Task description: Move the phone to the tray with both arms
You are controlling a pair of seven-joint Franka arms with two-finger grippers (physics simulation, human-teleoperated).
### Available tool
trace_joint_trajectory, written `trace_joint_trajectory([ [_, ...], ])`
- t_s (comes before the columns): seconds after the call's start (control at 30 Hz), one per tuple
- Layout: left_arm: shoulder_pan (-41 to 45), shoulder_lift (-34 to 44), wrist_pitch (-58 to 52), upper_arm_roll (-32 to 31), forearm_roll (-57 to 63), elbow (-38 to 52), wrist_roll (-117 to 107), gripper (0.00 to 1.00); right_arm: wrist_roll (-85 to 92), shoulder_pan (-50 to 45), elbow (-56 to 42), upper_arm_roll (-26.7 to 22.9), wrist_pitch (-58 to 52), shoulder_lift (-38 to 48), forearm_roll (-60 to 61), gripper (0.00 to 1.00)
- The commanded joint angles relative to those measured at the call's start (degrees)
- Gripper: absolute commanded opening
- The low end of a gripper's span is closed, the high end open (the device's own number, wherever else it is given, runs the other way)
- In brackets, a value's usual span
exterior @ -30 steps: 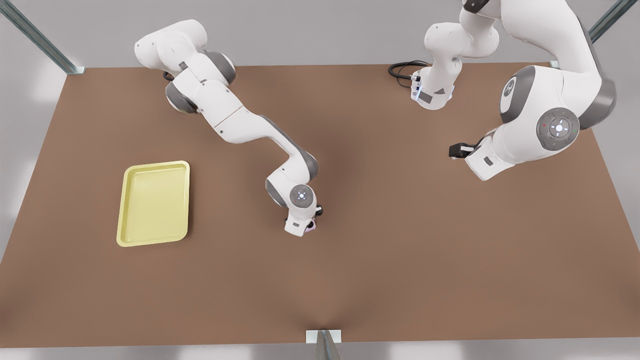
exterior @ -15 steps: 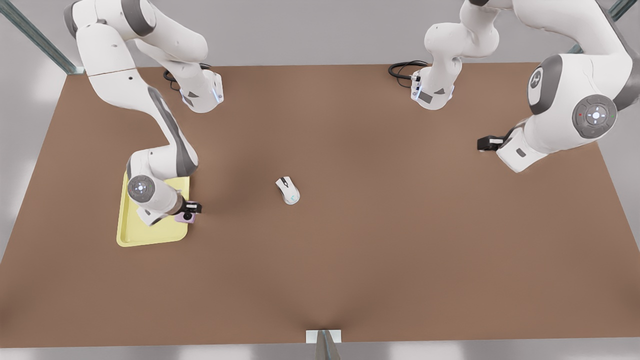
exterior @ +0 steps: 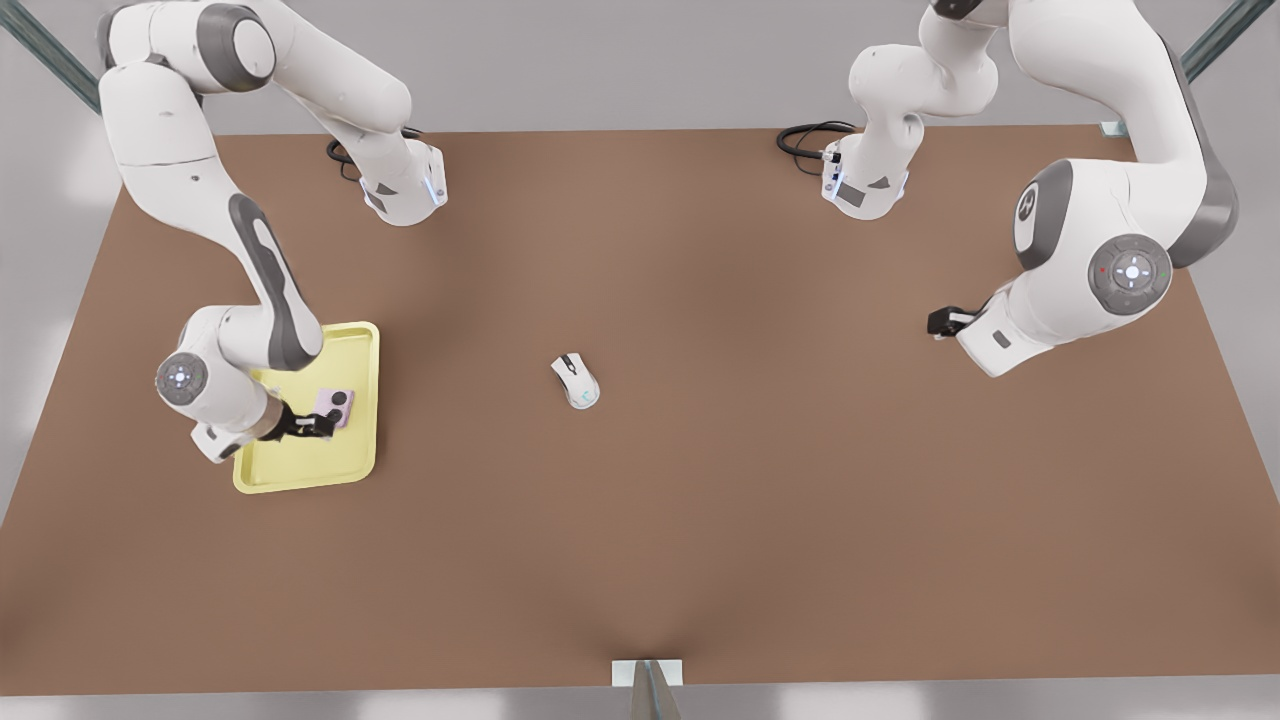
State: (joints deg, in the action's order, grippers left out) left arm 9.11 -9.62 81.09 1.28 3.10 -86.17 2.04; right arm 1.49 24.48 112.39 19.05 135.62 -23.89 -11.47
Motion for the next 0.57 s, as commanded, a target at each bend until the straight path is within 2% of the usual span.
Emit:
trace_joint_trajectory([
  [0.0,0.0,0.0,0.4,0.0,0.1,0.0,2.7,1.0,12.9,-2.9,-6.9,0.2,-13.8,0.3,0.1,1.0],
  [0.07,0.0,0.2,0.4,0.0,0.1,0.0,2.7,1.0,4.3,-9.9,-22.1,0.3,-30.6,0.6,-0.3,1.0],
  [0.1,0.0,0.2,0.4,0.0,0.1,0.0,2.7,1.0,-3.6,-13.3,-26.4,0.4,-36.3,1.7,-0.1,1.0],
  [0.17,0.0,0.2,0.4,0.0,0.1,0.0,2.7,1.0,-5.2,-16.4,-25.6,0.4,-36.6,6.7,0.5,1.0],
  [0.23,0.0,0.2,0.4,0.0,0.1,0.0,2.7,1.0,-5.9,-16.1,-27.9,0.3,-43.9,8.2,2.9,1.0],
  [0.27,0.0,0.2,0.4,0.0,0.2,0.0,2.7,1.0,-6.6,-15.3,-29.6,-0.1,-44.7,8.0,5.2,1.0],
  [0.3,0.0,0.3,0.4,0.0,0.1,0.0,2.7,1.0,-6.8,-17.3,-27.1,-5.2,-44.0,10.2,5.5,1.0],
  [0.4,0.0,0.2,0.0,0.0,0.2,0.0,2.6,1.0,-6.7,-24.2,-18.6,-15.0,-37.2,16.4,5.6,1.0],
  [0.43,0.0,0.2,0.0,0.0,0.2,0.0,2.7,1.0,-6.7,-26.0,-18.5,-16.6,-36.7,16.3,5.7,1.0],
  [0.53,0.0,0.2,-0.1,0.0,0.2,0.0,2.6,1.0,-6.8,-26.1,-19.2,-16.6,-37.4,16.1,7.3,1.0],
])
